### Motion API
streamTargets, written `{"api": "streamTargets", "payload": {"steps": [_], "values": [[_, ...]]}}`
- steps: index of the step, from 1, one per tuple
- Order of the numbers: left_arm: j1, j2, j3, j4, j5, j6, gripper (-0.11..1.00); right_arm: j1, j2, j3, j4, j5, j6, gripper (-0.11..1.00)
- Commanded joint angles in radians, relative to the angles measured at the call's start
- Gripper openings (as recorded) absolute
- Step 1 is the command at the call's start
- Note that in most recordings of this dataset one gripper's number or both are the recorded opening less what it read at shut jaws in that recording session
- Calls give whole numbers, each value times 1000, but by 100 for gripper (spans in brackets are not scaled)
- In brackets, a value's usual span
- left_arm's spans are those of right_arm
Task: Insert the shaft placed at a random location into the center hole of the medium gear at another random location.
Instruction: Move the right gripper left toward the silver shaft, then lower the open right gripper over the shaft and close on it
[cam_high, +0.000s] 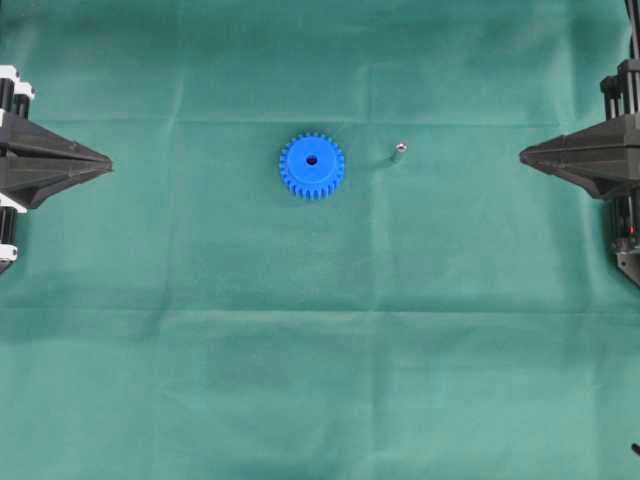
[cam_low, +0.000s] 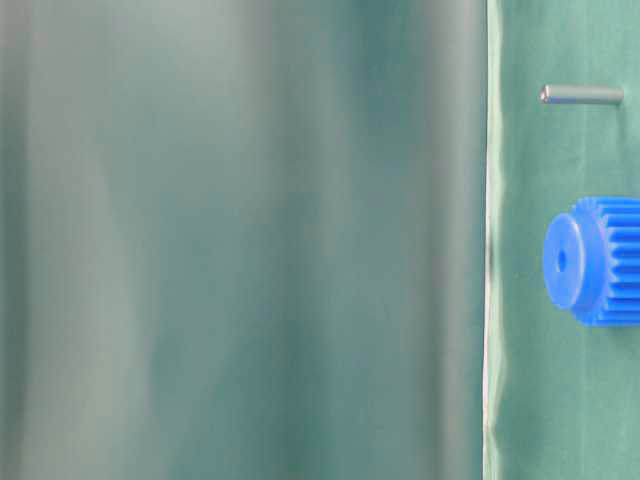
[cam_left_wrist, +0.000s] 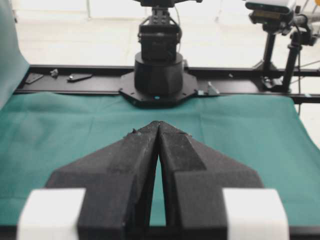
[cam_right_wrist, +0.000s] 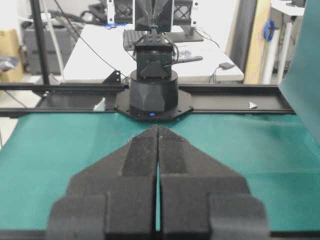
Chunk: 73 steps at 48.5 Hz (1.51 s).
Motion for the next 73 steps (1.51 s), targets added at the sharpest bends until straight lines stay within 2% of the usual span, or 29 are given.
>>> {"api": "streamTargets", "payload": {"steps": [1,15,23,28,37,40,45,54,73], "values": [[-2,9,-32,17,0,3,0,-8,6,-17,-5,5,2,1],[-2,5,-32,17,6,2,0,-58,52,-12,-5,18,-2,1],[-2,5,-31,18,8,2,0,-89,124,-2,-5,-11,-9,3],[-2,6,-32,17,8,2,0,-126,198,5,-3,-40,-8,22],[-2,9,-29,17,9,-3,0,-190,410,6,-5,-150,-15,78],[-2,9,-29,17,9,-3,0,-201,497,6,-5,-215,-17,88],[-2,9,-29,17,11,-3,0,-215,614,6,-3,-302,-17,80],[-2,11,-28,17,12,0,0,-230,793,-9,11,-420,-17,81],[-2,12,-26,17,18,-2,0,-239,1046,-78,41,-486,-17,80]]}}
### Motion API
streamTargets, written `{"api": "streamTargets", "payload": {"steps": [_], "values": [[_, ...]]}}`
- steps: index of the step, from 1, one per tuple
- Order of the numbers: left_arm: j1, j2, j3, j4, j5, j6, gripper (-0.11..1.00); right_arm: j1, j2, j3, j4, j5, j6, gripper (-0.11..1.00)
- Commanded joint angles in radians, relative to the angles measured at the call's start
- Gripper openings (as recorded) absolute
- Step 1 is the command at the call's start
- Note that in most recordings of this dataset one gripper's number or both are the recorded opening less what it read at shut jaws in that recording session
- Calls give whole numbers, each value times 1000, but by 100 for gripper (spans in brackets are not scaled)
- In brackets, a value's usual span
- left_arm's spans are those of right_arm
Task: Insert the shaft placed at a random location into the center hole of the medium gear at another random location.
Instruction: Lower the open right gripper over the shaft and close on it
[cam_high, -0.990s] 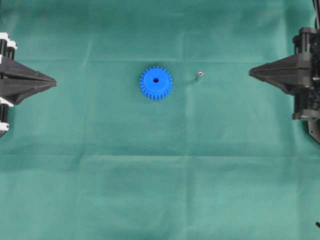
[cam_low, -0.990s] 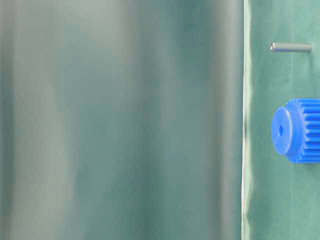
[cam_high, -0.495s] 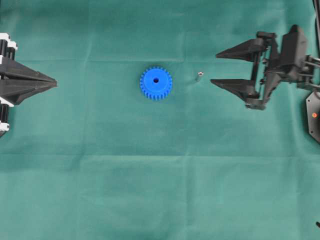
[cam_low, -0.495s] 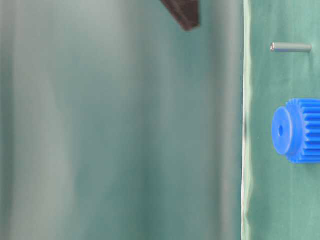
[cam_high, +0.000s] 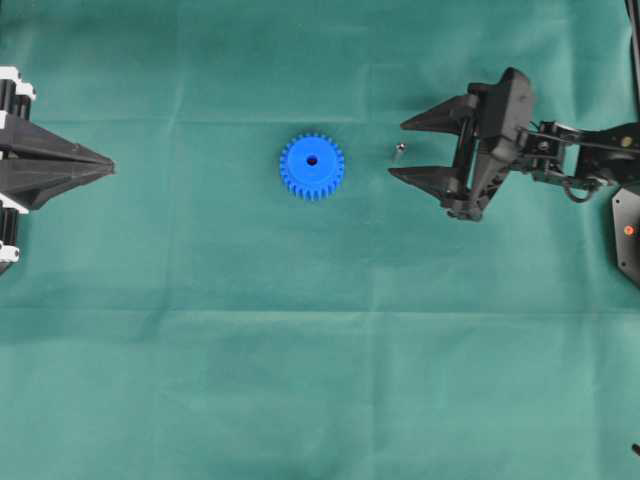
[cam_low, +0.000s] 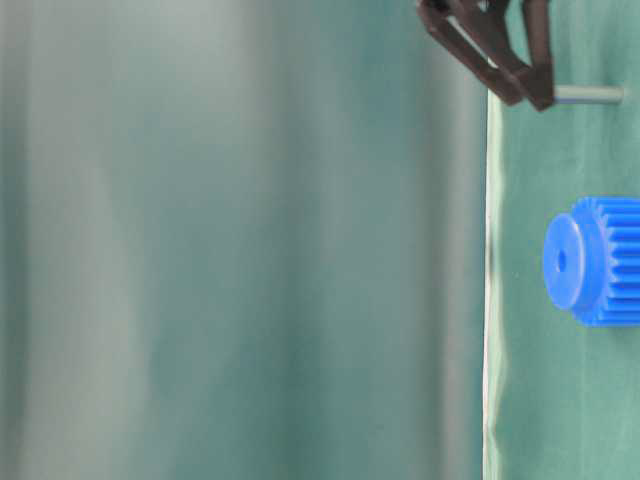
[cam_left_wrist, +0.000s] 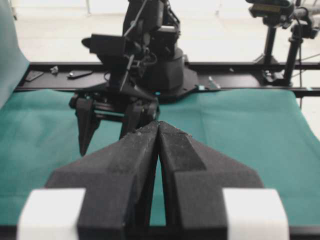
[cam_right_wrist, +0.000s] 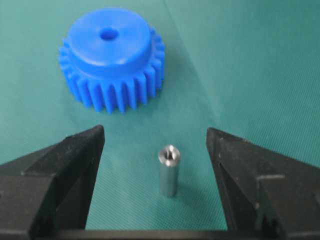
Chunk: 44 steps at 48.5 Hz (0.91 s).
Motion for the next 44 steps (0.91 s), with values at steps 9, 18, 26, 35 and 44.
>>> {"api": "streamTargets", "payload": {"steps": [9,18,26,35,44], "values": [[-2,9,-20,3,8,-2,0,-5,32,-15,21,-25,-14,78],[-2,8,-20,3,9,-2,0,-5,34,-18,21,-25,-12,71],[-2,8,-20,3,14,-2,0,-5,34,-18,21,-25,-12,55],[-2,9,-20,3,14,0,0,-5,34,-15,18,-25,-12,14],[-2,9,-21,3,14,-2,0,-5,34,-18,18,-20,-12,14]]}}
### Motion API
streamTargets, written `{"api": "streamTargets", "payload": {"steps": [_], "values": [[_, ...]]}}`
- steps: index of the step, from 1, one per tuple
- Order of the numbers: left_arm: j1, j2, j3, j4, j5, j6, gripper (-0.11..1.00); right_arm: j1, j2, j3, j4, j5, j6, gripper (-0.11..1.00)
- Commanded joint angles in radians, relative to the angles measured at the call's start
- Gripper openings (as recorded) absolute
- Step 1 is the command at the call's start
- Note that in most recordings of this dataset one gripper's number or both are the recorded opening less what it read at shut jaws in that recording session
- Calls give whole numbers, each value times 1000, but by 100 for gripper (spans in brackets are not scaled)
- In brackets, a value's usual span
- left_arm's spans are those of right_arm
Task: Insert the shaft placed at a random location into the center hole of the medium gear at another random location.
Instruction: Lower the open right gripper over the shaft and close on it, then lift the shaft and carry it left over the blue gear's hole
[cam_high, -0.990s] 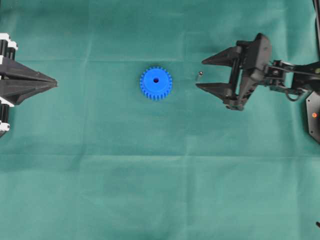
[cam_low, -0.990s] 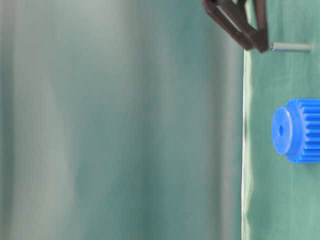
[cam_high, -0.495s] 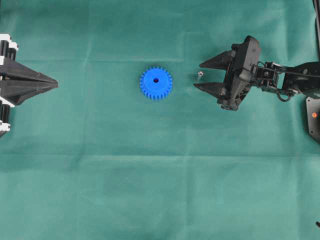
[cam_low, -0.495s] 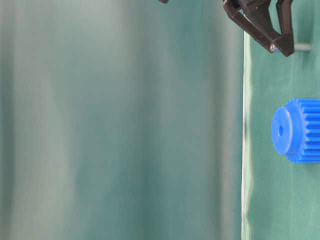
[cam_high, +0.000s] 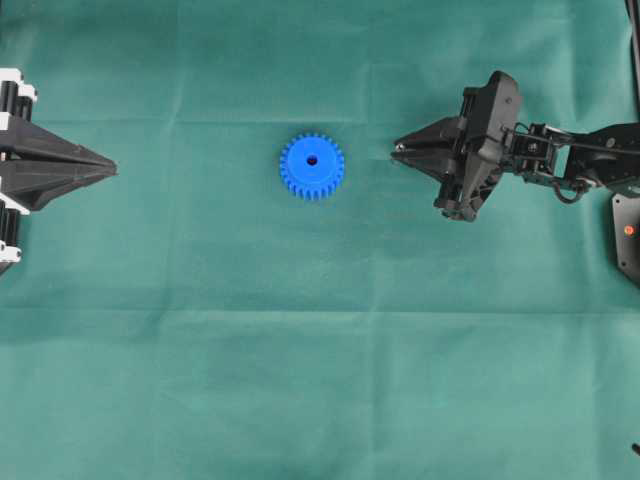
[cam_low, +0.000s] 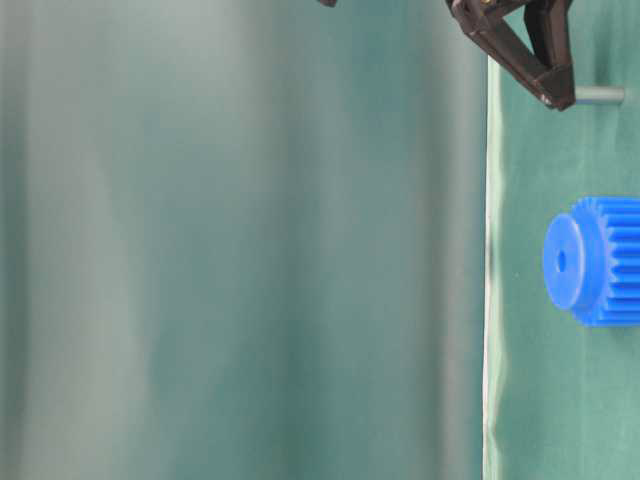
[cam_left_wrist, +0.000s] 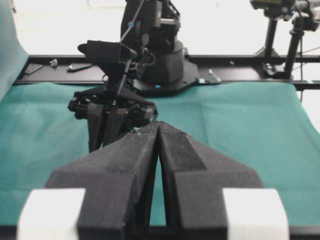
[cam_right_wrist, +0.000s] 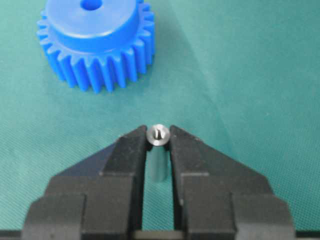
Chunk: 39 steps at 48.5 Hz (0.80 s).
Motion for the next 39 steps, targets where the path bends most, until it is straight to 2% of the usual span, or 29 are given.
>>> {"api": "streamTargets", "payload": {"steps": [1,8,23,39], "values": [[-2,8,-20,3,-3,-2,0,-3,-14,-14,0,-12,-14,14],[-2,8,-21,2,-5,-2,0,-3,-74,-21,0,38,-17,14],[-2,6,-21,2,-5,-3,0,-3,-275,-83,-17,314,-49,14],[-2,8,-21,2,-5,-3,0,-3,-285,-89,-15,342,-57,14]]}}
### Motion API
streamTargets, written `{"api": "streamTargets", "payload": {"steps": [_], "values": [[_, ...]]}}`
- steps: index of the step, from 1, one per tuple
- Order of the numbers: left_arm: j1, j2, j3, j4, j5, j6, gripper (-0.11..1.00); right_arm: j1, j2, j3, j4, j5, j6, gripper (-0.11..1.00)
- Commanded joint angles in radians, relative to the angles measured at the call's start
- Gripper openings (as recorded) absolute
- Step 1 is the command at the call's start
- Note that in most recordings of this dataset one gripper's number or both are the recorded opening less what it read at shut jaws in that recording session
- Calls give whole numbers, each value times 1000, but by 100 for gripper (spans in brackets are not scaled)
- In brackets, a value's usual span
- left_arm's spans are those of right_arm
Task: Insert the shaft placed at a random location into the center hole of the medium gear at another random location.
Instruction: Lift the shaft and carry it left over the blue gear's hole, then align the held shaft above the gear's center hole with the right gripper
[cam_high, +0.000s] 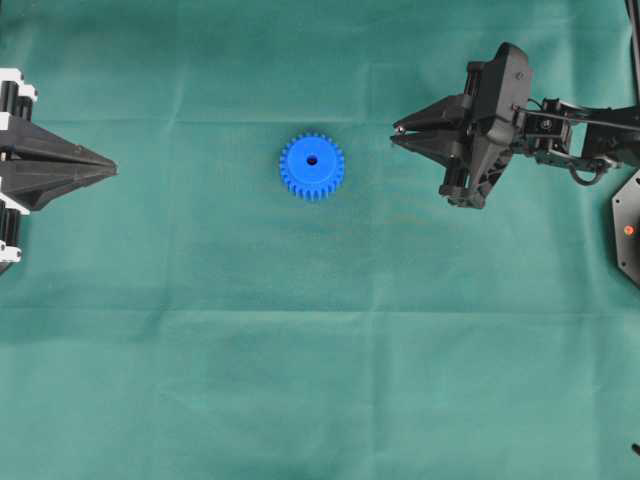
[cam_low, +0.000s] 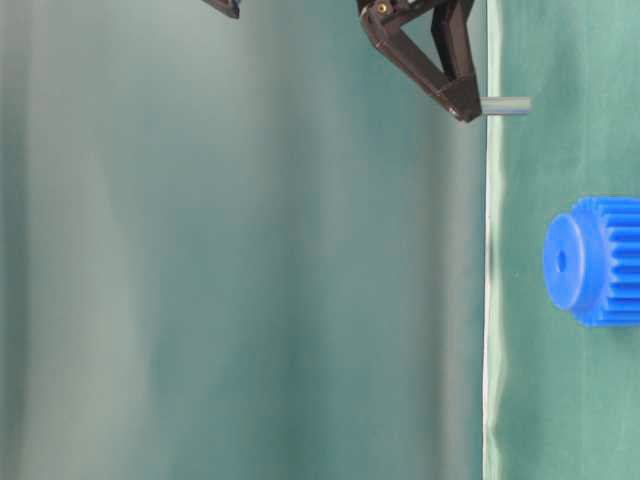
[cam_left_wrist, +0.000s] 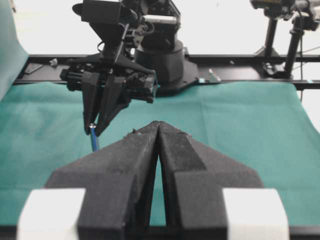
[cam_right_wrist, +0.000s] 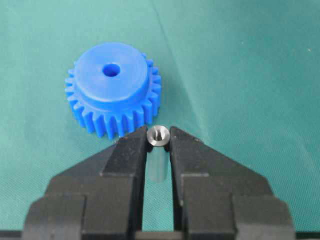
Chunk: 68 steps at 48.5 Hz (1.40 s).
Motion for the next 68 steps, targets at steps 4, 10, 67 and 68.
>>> {"api": "streamTargets", "payload": {"steps": [4,10,67,68], "values": [[-2,8,-20,2,-6,-3,0,-3,-17,-25,2,2,-14,14],[-2,9,-20,2,-6,-3,0,2,-5,-38,3,-2,-8,14],[-2,9,-20,2,5,-5,0,89,255,-344,2,40,-15,14],[-2,9,-20,2,5,-5,0,89,259,-344,2,38,-15,14]]}}
